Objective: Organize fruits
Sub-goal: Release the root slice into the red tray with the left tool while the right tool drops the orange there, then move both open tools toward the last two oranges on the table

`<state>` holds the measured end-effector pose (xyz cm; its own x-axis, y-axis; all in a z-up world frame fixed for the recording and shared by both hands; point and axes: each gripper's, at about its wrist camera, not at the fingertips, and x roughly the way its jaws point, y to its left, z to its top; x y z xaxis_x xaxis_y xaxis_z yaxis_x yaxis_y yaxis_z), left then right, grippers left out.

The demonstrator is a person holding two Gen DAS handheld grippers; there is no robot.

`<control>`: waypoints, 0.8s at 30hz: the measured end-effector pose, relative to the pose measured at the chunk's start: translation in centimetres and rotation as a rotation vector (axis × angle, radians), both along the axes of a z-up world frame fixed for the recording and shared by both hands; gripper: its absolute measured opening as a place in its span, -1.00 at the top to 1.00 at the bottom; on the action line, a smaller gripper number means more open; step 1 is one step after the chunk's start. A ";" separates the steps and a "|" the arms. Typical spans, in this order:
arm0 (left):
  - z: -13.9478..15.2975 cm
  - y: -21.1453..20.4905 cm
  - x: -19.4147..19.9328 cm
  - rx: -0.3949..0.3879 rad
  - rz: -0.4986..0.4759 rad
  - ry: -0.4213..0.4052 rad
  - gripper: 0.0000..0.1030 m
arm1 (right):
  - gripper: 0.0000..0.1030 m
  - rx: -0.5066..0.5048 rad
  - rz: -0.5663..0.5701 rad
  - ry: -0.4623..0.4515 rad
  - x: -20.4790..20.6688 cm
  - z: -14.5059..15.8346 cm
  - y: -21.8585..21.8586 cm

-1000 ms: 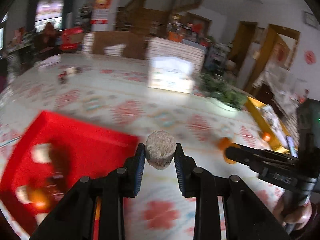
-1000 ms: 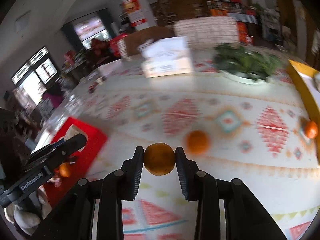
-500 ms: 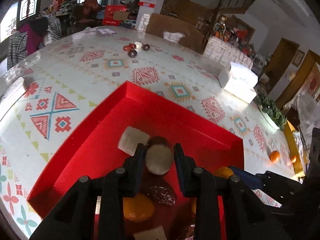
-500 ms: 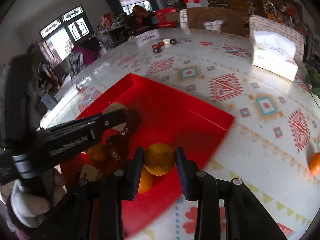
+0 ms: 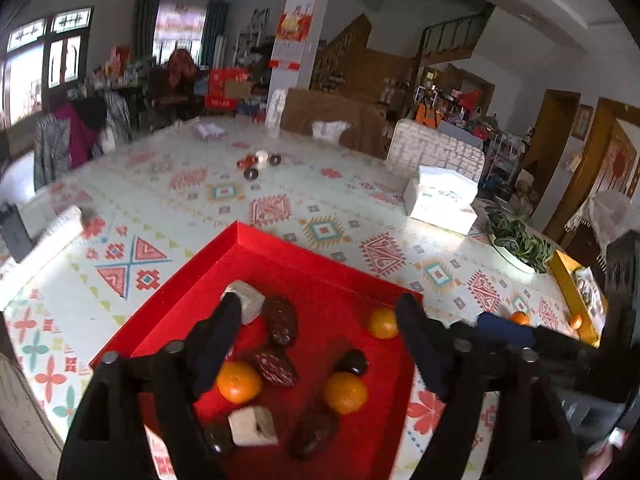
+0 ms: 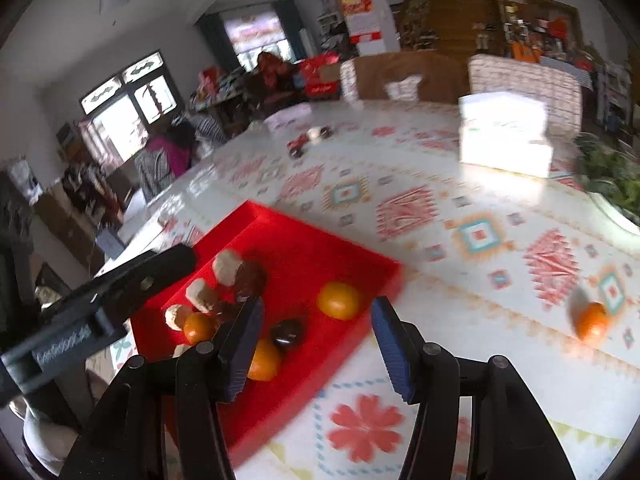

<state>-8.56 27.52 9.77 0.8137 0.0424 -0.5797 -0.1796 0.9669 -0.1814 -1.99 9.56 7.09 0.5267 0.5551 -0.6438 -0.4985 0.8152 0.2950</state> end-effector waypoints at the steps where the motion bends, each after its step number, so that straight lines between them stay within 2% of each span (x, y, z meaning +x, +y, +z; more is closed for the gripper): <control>1: 0.1 -0.6 -0.4 0.008 -0.005 -0.006 -0.64 | -0.21 -0.001 -0.020 0.000 -0.1 0.1 -1.2; 5: 0.2 -3.2 -1.1 -0.031 -0.081 -0.005 -0.64 | -0.23 -0.017 -0.093 0.015 -0.6 -0.6 -5.2; 9: -0.2 -6.2 -1.0 -0.047 -0.159 0.029 -0.64 | -0.23 -0.039 -0.178 0.033 -0.9 -1.5 -10.1; 15: 0.0 -10.1 -0.5 -0.040 -0.235 0.043 -0.64 | -0.23 -0.075 -0.396 0.025 0.5 -1.2 -20.9; 17: 0.1 -11.4 0.0 -0.050 -0.262 0.049 -0.64 | -0.24 -0.122 -0.457 0.024 1.9 -0.9 -24.1; 21: -0.2 -13.5 0.7 -0.047 -0.300 0.057 -0.64 | -0.23 -0.339 -0.483 0.019 5.6 -0.3 -27.9; 24: -0.8 -14.7 1.6 -0.043 -0.321 0.075 -0.64 | -0.23 -0.387 -0.464 0.058 7.8 -0.9 -30.0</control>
<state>-7.01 12.84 9.00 0.7368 -0.2349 -0.6340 0.1186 0.9681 -0.2208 5.86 -20.41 6.23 0.6158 -0.0046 -0.7879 -0.0573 0.9971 -0.0506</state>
